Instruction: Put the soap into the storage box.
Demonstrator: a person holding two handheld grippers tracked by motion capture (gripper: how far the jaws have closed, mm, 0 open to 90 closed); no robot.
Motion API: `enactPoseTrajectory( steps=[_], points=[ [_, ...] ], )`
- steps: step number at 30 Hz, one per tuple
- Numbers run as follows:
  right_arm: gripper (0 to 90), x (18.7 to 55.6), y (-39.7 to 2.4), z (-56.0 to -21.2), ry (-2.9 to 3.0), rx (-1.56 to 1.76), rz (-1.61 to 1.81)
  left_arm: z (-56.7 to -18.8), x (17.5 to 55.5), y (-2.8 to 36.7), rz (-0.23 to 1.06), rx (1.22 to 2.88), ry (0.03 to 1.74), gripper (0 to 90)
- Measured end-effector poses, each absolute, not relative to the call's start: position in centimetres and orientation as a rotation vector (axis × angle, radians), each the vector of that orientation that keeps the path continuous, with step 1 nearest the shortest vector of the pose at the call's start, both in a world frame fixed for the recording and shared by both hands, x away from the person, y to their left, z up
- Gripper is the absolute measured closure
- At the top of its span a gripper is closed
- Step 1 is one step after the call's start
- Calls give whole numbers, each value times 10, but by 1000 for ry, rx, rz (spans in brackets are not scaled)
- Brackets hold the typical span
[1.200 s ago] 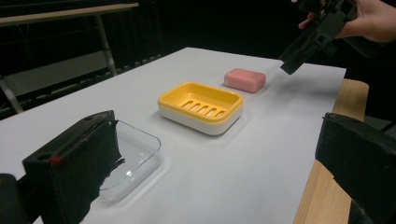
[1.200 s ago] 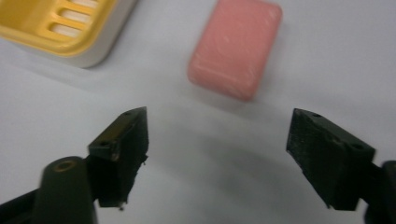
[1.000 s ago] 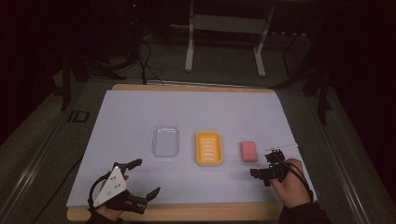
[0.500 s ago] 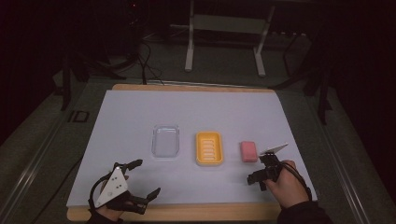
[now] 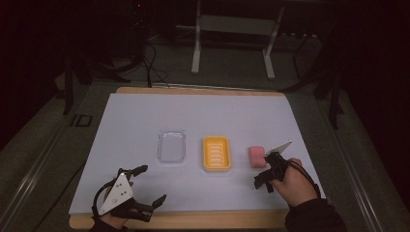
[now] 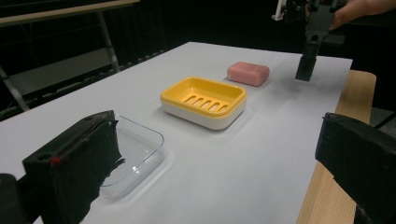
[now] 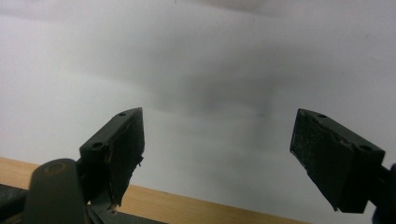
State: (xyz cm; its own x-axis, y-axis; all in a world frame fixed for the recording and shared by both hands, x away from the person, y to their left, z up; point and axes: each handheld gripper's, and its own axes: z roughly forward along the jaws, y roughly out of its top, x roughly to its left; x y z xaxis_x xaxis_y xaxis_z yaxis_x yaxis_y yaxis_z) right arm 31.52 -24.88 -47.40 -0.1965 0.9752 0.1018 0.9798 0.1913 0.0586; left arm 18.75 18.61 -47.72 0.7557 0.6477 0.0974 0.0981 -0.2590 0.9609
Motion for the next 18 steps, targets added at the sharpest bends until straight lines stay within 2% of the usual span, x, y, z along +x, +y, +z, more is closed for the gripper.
enactPoseTrajectory(
  steps=[18],
  points=[
    [192,355,-240,-462,-2377,-2003,-183,-477,187,186,583,1781,574,4]
  ],
)
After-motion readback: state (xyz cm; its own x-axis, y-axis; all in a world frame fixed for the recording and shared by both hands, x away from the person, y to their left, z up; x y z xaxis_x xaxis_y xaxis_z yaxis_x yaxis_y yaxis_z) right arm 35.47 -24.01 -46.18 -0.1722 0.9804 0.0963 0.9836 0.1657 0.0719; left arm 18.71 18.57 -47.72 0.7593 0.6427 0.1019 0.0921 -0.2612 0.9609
